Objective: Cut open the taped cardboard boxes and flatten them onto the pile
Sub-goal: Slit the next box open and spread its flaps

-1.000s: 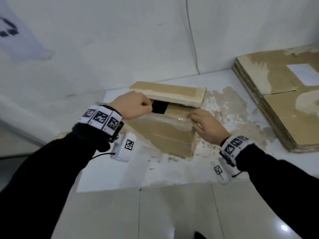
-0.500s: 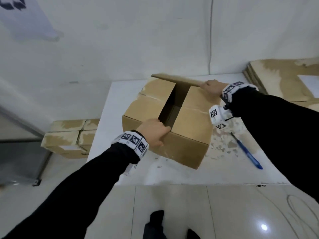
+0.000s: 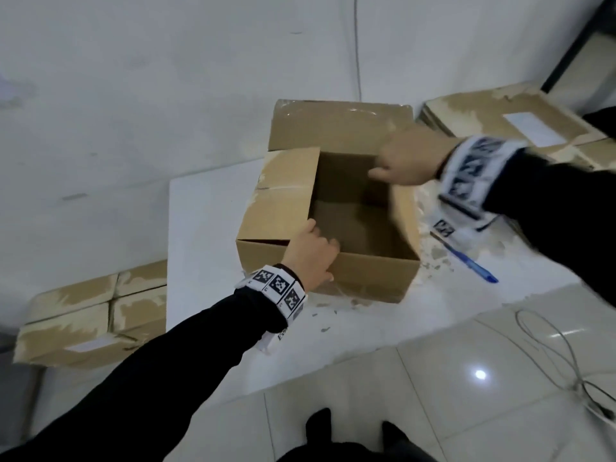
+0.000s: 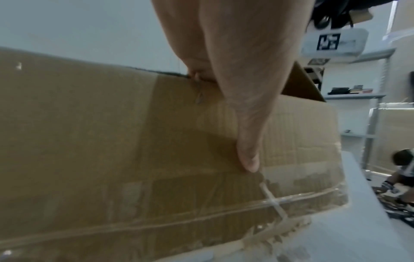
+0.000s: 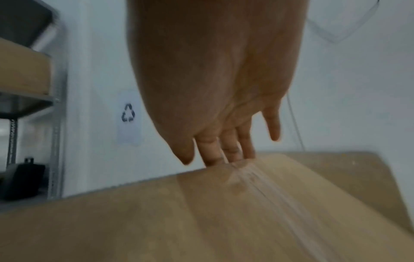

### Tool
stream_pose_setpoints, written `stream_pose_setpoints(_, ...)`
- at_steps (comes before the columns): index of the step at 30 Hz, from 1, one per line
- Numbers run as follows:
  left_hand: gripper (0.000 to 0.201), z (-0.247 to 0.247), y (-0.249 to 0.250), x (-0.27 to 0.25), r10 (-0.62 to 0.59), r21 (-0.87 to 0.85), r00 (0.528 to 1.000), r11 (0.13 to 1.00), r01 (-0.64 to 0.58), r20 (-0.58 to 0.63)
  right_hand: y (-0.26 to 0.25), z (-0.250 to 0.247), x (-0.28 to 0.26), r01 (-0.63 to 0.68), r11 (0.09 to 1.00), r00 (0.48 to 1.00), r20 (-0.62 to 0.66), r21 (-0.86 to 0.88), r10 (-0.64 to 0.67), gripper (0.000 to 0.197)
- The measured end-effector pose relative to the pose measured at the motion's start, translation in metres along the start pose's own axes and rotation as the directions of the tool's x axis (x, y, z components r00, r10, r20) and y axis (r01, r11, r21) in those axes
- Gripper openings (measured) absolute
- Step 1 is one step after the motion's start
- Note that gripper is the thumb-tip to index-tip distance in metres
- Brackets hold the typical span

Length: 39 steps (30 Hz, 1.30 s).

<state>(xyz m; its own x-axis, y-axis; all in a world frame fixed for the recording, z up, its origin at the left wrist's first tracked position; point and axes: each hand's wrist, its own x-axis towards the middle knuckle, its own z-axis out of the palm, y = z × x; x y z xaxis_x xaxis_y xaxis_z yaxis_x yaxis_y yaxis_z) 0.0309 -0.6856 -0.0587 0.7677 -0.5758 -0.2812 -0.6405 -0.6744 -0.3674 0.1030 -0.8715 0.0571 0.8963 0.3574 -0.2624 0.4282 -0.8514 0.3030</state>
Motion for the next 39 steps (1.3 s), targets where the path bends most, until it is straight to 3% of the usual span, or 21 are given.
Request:
stream_pose_setpoints(3, 0.086, -0.007, -0.002, -0.013, -0.116, 0.098, 0.993, 0.989, 0.115, 0.006, 0.022, 0.006, -0.046, -0.223, 0.975, 0.963, 0.156, -0.004, 0.221, 0.053)
stream_pose_setpoints(6, 0.095, -0.008, -0.023, -0.037, -0.227, 0.047, 0.969, 0.972, 0.232, -0.099, 0.017, 0.043, -0.064, -0.458, 0.863, 0.853, 0.376, 0.211, 0.361, 0.067)
stream_pose_setpoints(8, 0.093, -0.003, -0.047, -0.056, -0.300, -0.008, 0.933, 0.952, 0.305, -0.200, -0.002, 0.067, -0.059, -0.583, 0.688, 0.787, 0.509, 0.432, 0.347, 0.073)
stream_pose_setpoints(9, 0.092, 0.003, -0.060, -0.065, -0.347, -0.033, 0.916, 0.937, 0.348, -0.201, -0.015, 0.074, -0.055, -0.627, 0.557, 0.770, 0.544, 0.544, 0.334, 0.073)
stream_pose_setpoints(12, 0.101, 0.035, -0.096, -0.082, -0.478, -0.226, 0.877, 0.860, 0.458, -0.042, -0.038, 0.094, -0.043, -0.611, 0.218, 0.766, 0.499, 0.761, 0.406, 0.048)
stream_pose_setpoints(13, 0.107, 0.048, -0.103, -0.085, -0.480, -0.388, 0.876, 0.800, 0.457, 0.043, -0.039, 0.100, -0.040, -0.591, 0.156, 0.763, 0.485, 0.792, 0.428, 0.035)
stream_pose_setpoints(15, 0.118, 0.066, -0.111, -0.087, -0.396, -0.772, 0.899, 0.507, 0.382, 0.185, -0.037, 0.105, -0.041, -0.543, 0.061, 0.773, 0.470, 0.838, 0.425, 0.027)
stream_pose_setpoints(16, 0.120, 0.071, -0.112, -0.087, -0.354, -0.858, 0.914, 0.388, 0.336, 0.197, -0.036, 0.105, -0.042, -0.511, 0.022, 0.786, 0.457, 0.859, 0.416, 0.029)
stream_pose_setpoints(18, 0.118, 0.072, -0.119, -0.079, -0.345, -0.873, 0.918, 0.364, 0.325, 0.197, -0.035, 0.099, -0.046, -0.445, -0.006, 0.793, 0.397, 0.895, 0.461, 0.029)
stream_pose_setpoints(21, 0.102, 0.059, -0.137, -0.058, -0.321, -0.800, 0.929, 0.499, 0.333, 0.186, -0.038, 0.099, -0.047, -0.342, 0.013, 0.745, 0.263, 0.940, 0.613, 0.039)
stream_pose_setpoints(23, 0.085, 0.033, -0.140, -0.045, -0.342, -0.797, 0.937, 0.547, 0.255, 0.065, -0.048, 0.107, -0.047, -0.245, 0.082, 0.685, 0.112, 0.966, 0.720, 0.056)
stream_pose_setpoints(25, 0.080, -0.008, -0.130, -0.033, -0.350, -0.830, 0.925, 0.552, 0.074, -0.151, -0.070, 0.119, -0.042, -0.167, 0.129, 0.628, 0.005, 0.978, 0.778, 0.067)
stream_pose_setpoints(26, 0.083, -0.027, -0.121, -0.025, -0.345, -0.849, 0.902, 0.527, -0.042, -0.259, -0.085, 0.127, -0.037, -0.120, 0.074, 0.598, 0.013, 0.990, 0.802, 0.070)
stream_pose_setpoints(28, 0.095, -0.057, -0.103, -0.009, -0.329, -0.868, 0.851, 0.426, -0.254, -0.411, -0.120, 0.139, -0.027, 0.007, -0.168, 0.530, 0.139, 0.986, 0.836, 0.066)
stream_pose_setpoints(29, 0.102, -0.069, -0.094, -0.003, -0.327, -0.873, 0.838, 0.377, -0.308, -0.437, -0.141, 0.145, -0.025, 0.031, -0.191, 0.522, 0.147, 0.981, 0.840, 0.068)
stream_pose_setpoints(30, 0.106, -0.077, -0.086, 0.005, -0.331, -0.876, 0.832, 0.355, -0.327, -0.444, -0.161, 0.153, -0.023, 0.055, -0.156, 0.527, 0.104, 0.986, 0.844, 0.070)
stream_pose_setpoints(32, 0.106, -0.093, -0.076, 0.019, -0.323, -0.874, 0.858, 0.416, -0.250, -0.399, -0.193, 0.166, -0.022, 0.051, -0.044, 0.532, 0.010, 0.998, 0.847, 0.072)
stream_pose_setpoints(35, 0.108, -0.098, -0.074, 0.038, -0.238, -0.775, 0.958, 0.632, 0.029, -0.158, -0.217, 0.176, -0.027, 0.025, 0.250, 0.523, -0.226, 0.968, 0.822, 0.081)
stream_pose_setpoints(37, 0.115, -0.096, -0.077, 0.047, -0.186, -0.685, 0.981, 0.722, 0.097, -0.056, -0.212, 0.179, -0.038, 0.112, 0.311, 0.557, -0.319, 0.944, 0.767, 0.076)
stream_pose_setpoints(39, 0.118, -0.096, -0.080, 0.052, -0.144, -0.608, 0.989, 0.782, 0.136, 0.035, -0.197, 0.184, -0.056, 0.200, 0.218, 0.593, -0.295, 0.955, 0.749, 0.054)
